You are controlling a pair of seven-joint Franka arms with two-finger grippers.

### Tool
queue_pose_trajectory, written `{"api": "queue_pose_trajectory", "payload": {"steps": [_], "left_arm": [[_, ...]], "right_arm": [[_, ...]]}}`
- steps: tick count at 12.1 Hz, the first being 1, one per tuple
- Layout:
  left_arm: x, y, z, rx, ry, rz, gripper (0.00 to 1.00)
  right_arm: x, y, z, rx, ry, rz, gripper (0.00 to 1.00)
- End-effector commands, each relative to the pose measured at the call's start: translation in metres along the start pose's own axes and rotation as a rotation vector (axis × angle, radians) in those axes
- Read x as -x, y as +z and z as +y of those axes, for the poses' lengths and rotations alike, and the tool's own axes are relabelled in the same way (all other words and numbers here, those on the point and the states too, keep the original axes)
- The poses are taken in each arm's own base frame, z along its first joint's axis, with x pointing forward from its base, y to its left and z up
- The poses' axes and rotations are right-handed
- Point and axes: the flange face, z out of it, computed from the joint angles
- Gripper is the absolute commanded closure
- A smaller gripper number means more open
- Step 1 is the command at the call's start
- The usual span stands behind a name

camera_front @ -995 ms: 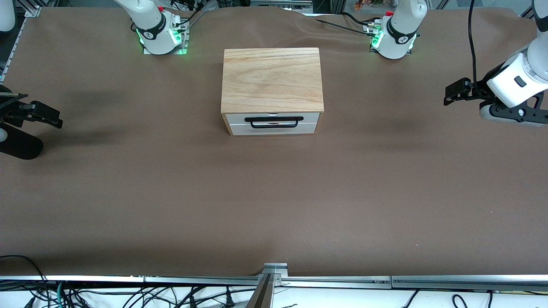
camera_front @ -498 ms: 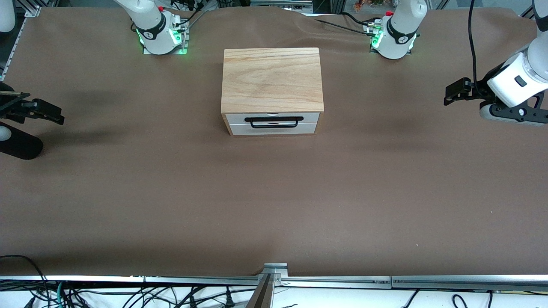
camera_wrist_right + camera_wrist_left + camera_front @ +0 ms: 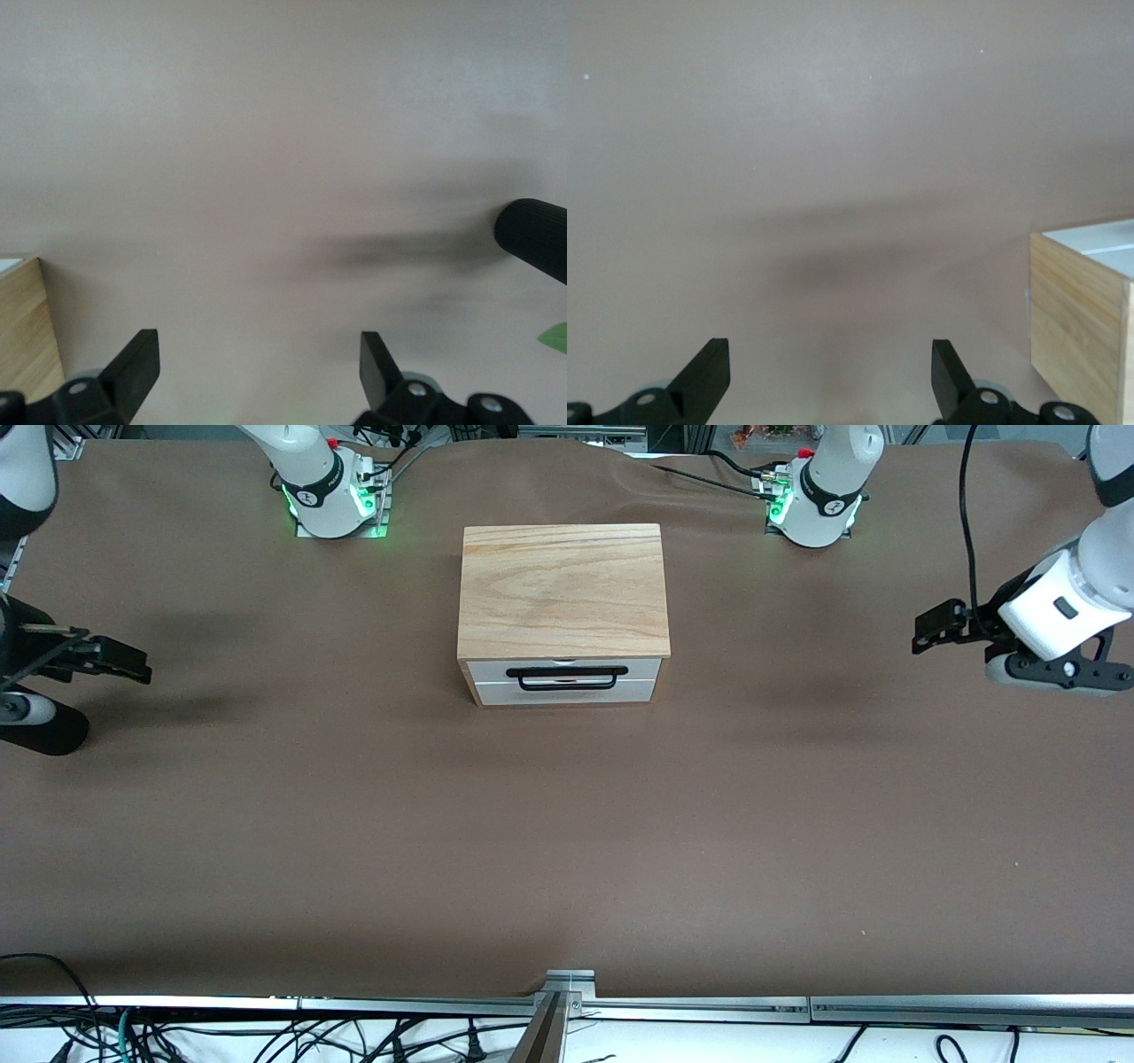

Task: Pull top drawer with both arms simultaneously
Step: 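Move the left gripper and the right gripper toward the drawer handle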

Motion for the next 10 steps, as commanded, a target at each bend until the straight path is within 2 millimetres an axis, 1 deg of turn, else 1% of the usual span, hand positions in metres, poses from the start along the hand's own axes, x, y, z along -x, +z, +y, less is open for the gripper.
{"api": "queue_pose_trajectory", "payload": {"steps": [1,2,3,4,5,6,7,8,10], "left_arm": [[-0.017,0.052,0.010,0.092,-0.031,0.022,0.00],[-0.022,0.073,0.015,0.134,-0.043,0.040,0.00],[-0.029,0.096,0.018,0.163,-0.052,0.044,0.00],[-0.037,0.115,0.018,0.167,-0.054,0.049,0.00],[-0.043,0.139,0.023,0.178,-0.055,0.036,0.00],[-0.046,0.168,0.027,0.209,-0.065,0.005,0.00],[-0.047,0.195,0.037,0.267,-0.059,-0.007,0.00],[-0.043,0.222,0.040,0.353,-0.043,-0.013,0.00],[-0.042,0.252,0.049,0.527,0.043,0.012,0.00]], "right_arm": [[-0.004,0.017,-0.009,-0.003,-0.010,-0.053,0.00],[-0.006,0.020,-0.019,-0.035,-0.020,-0.058,0.00],[-0.013,0.031,-0.026,-0.131,-0.020,-0.074,0.00],[-0.017,0.037,-0.032,-0.264,-0.011,-0.079,0.00],[-0.025,0.047,-0.034,-0.357,0.003,-0.090,0.00],[-0.030,0.056,-0.040,-0.404,0.005,-0.102,0.00],[-0.037,0.067,-0.049,-0.465,0.004,-0.121,0.00],[-0.043,0.077,-0.058,-0.546,0.008,-0.139,0.00],[-0.058,0.099,-0.075,-0.689,0.018,-0.165,0.00]]}}
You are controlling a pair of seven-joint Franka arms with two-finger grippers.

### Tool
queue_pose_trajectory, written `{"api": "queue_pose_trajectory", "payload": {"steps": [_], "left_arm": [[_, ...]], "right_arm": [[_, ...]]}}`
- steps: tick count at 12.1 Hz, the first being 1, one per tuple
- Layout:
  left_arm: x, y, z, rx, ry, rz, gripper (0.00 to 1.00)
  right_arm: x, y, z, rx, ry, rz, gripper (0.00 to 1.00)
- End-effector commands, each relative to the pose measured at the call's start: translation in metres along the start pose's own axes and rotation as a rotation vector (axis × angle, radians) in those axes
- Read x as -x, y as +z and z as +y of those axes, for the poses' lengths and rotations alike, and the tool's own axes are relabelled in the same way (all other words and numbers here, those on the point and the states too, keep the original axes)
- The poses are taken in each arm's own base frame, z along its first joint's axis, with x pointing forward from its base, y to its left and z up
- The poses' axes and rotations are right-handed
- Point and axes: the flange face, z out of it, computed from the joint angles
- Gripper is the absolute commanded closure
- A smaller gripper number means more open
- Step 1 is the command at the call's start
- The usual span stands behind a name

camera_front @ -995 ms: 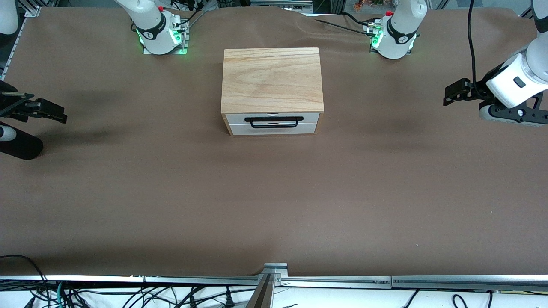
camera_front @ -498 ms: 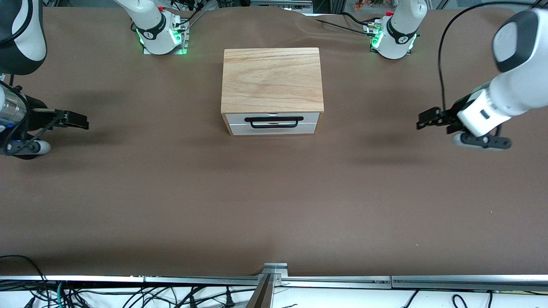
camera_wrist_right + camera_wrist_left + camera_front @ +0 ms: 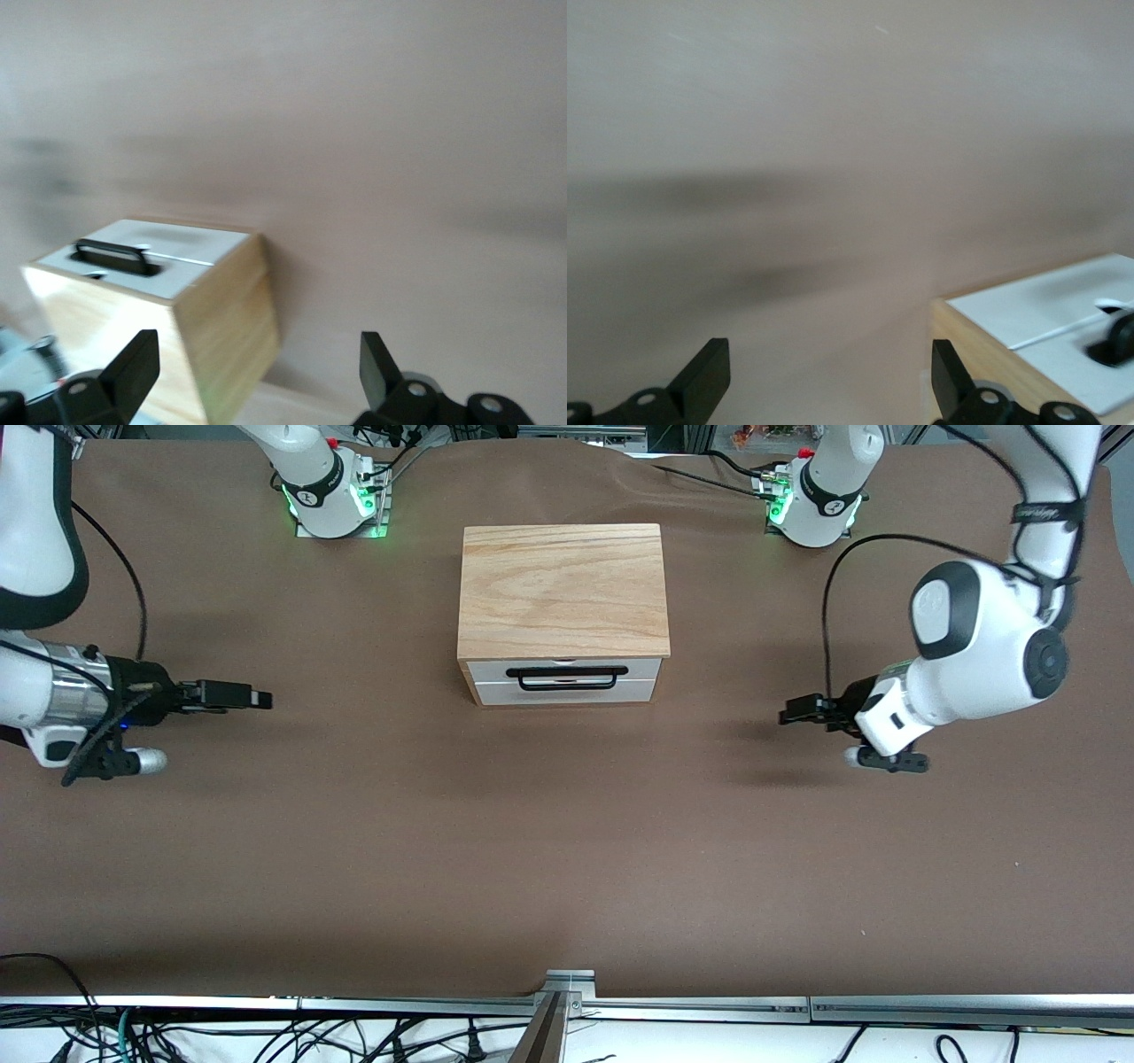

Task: Pull top drawer with both arms simultaneously
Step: 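Move the left gripper and the right gripper toward the drawer handle, then close the left gripper and the right gripper on the black handle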

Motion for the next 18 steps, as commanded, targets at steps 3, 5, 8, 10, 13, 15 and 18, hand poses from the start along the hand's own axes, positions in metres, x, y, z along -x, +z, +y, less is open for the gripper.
{"api": "queue_pose_trajectory", "payload": {"steps": [3,5,8,10,13,15,18], "left_arm": [[0.001,0.064,0.002,0.345,0.152,0.057,0.00],[0.002,0.101,0.018,0.521,0.211,0.129,0.00],[0.006,0.162,0.042,0.748,0.271,0.256,0.00],[0.013,0.192,0.064,0.858,0.274,0.304,0.00],[0.023,0.208,0.080,0.972,0.273,0.284,0.04],[0.037,0.229,0.083,1.008,0.295,0.284,0.11],[0.056,0.252,0.082,1.019,0.265,0.258,0.18]], "right_arm": [[-0.038,0.058,0.011,-0.252,-0.073,-0.002,0.00],[-0.050,0.105,0.027,-0.428,-0.133,-0.002,0.00],[-0.048,0.167,0.027,-0.544,-0.222,0.014,0.00],[-0.044,0.205,0.026,-0.652,-0.263,0.049,0.00],[-0.033,0.253,0.013,-0.741,-0.279,0.088,0.00],[-0.021,0.283,0.003,-0.813,-0.309,0.125,0.00],[-0.004,0.318,-0.018,-0.872,-0.342,0.143,0.00]]}}
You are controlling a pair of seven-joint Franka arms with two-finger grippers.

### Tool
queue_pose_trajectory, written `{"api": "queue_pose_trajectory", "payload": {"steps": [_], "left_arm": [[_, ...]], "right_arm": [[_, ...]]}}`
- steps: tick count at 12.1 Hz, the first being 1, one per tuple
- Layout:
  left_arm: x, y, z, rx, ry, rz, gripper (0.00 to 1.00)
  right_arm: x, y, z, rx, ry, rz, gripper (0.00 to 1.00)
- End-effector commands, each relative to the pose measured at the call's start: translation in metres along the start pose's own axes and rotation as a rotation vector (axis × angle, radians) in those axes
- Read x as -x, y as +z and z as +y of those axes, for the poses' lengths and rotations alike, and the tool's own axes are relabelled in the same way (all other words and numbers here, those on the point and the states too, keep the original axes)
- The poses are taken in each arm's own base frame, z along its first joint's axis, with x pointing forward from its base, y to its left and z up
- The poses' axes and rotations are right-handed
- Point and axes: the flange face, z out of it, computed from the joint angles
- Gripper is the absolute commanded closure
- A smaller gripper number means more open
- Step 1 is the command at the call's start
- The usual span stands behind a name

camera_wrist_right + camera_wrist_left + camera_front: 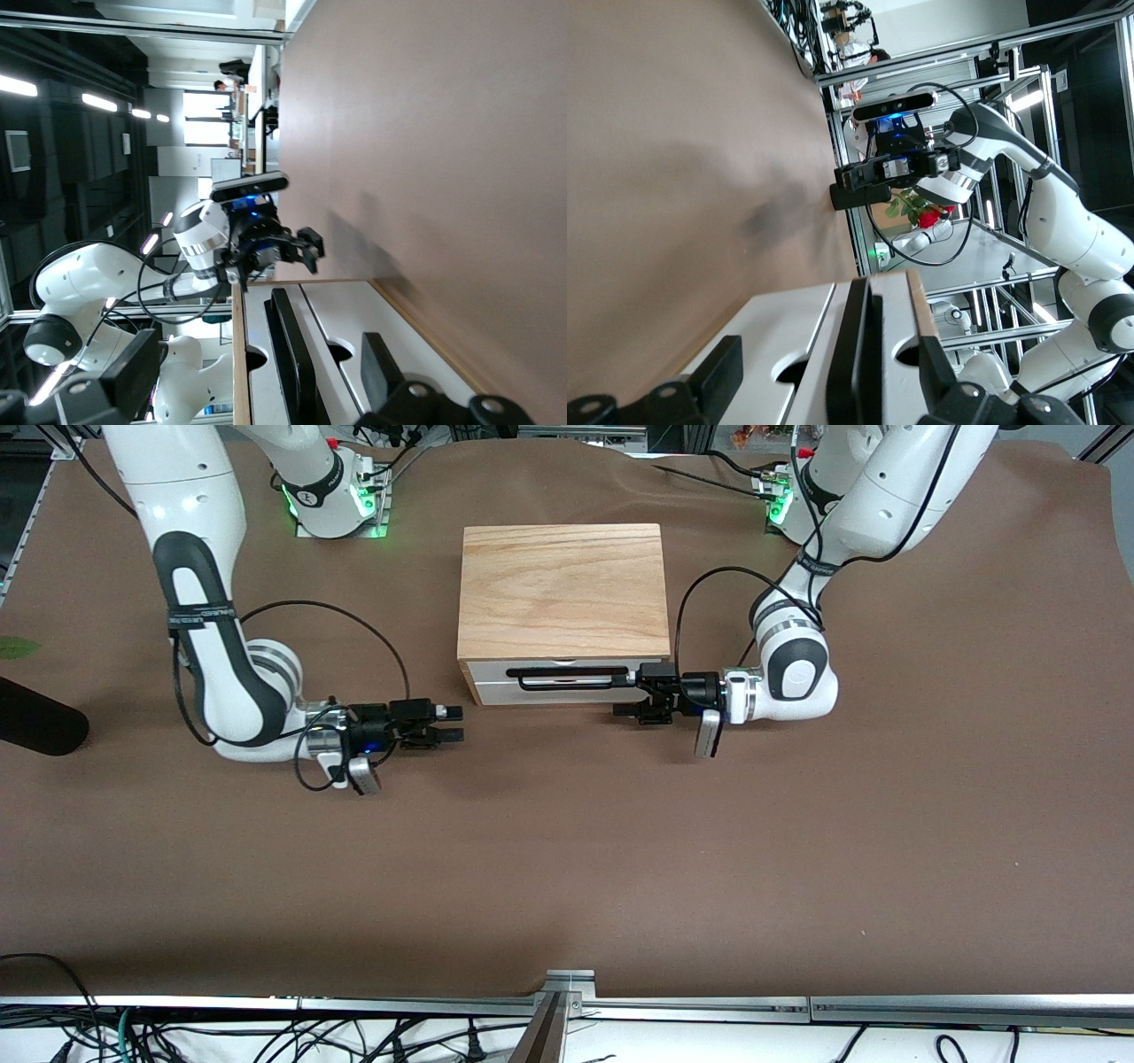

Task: Pull top drawer with both arms simultaneously
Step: 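Close the left gripper and the right gripper on the black handle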

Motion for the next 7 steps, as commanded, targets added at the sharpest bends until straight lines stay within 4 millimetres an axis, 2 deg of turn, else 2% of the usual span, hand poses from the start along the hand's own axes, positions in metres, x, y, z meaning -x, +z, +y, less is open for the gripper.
{"api": "queue_pose_trajectory", "payload": {"steps": [1,3,5,7], "left_arm": [[0.026,0.013,-0.006,0.032,-0.024,0.003,0.23],[0.039,0.015,-0.009,0.031,-0.048,-0.006,0.32],[0.041,0.015,-0.008,0.033,-0.052,-0.007,0.34],[0.040,0.016,-0.005,0.051,-0.050,-0.008,0.50]], "right_arm": [[0.021,0.019,0.007,-0.021,-0.043,0.018,0.00],[0.038,0.031,0.020,-0.050,-0.091,0.035,0.00],[0.052,0.048,0.028,-0.064,-0.087,0.035,0.00],[0.064,0.074,0.035,-0.075,-0.101,0.019,0.00]]}}
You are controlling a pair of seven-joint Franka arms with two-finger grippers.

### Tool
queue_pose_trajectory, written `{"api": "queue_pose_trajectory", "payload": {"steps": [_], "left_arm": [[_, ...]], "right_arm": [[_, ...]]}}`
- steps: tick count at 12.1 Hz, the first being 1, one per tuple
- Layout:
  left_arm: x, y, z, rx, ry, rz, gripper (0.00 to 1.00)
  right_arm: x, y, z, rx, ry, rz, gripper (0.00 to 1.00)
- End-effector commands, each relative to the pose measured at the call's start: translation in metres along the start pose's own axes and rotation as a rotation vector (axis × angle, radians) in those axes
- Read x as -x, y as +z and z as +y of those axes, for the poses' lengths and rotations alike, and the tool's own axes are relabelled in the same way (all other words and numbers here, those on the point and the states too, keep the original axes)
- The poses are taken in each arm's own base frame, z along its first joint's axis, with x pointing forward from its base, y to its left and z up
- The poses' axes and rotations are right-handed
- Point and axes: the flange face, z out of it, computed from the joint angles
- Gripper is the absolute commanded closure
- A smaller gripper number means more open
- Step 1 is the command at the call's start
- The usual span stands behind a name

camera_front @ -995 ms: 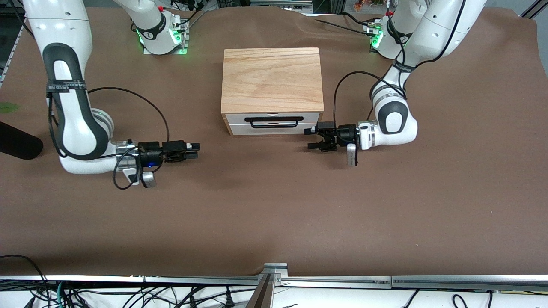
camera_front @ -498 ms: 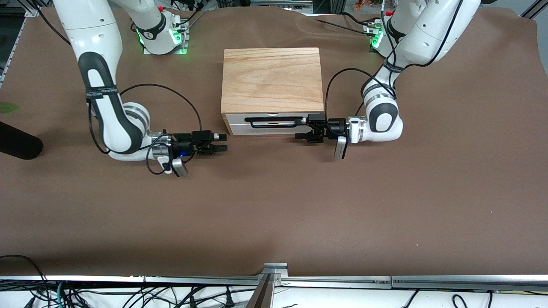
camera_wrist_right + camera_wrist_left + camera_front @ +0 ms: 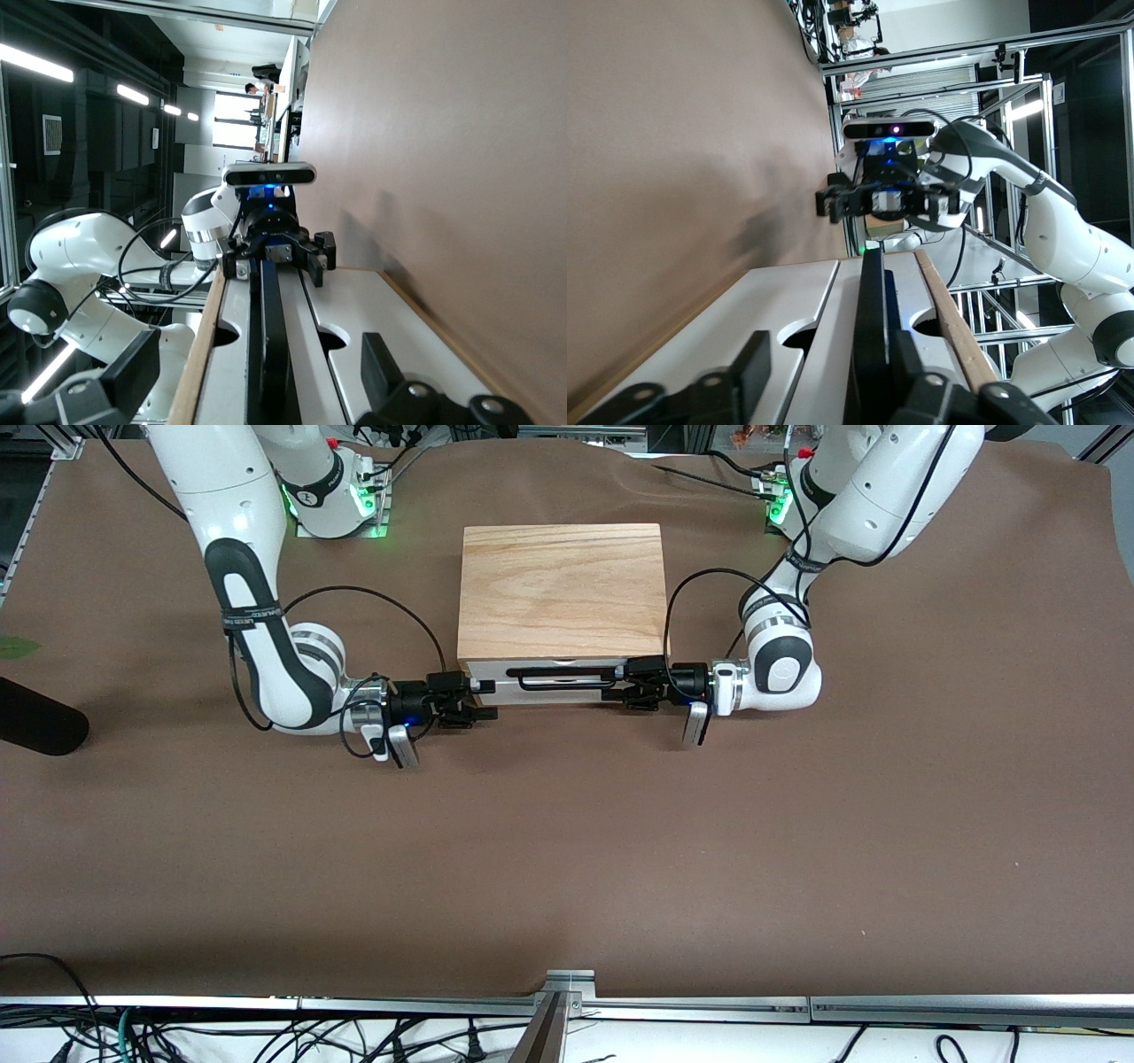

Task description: Pull top drawer with both arms simultaneously

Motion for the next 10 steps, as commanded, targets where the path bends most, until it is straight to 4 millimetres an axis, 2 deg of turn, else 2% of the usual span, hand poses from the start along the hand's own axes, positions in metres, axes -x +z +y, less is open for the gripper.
{"api": "queue_pose_trajectory", "payload": {"steps": [1,3,4,7,10], "left_arm": [[0.018,0.006,0.004,0.031,0.010,-0.011,0.66],[0.017,0.007,0.009,0.052,0.016,-0.013,0.88],[0.016,0.005,0.010,0.052,0.018,-0.010,1.00],[0.017,0.007,0.011,0.065,0.011,-0.017,1.00],[0.017,0.007,0.009,0.063,-0.017,-0.027,1.00]], "right_arm": [[0.017,0.037,0.002,-0.020,-0.025,-0.018,0.00],[0.023,0.051,0.001,-0.018,-0.024,-0.034,0.00],[0.024,0.052,0.005,-0.020,-0.017,-0.028,0.00],[0.020,0.049,0.005,-0.021,-0.021,-0.020,0.01],[0.014,0.052,0.010,-0.018,-0.028,-0.021,0.05]]}}
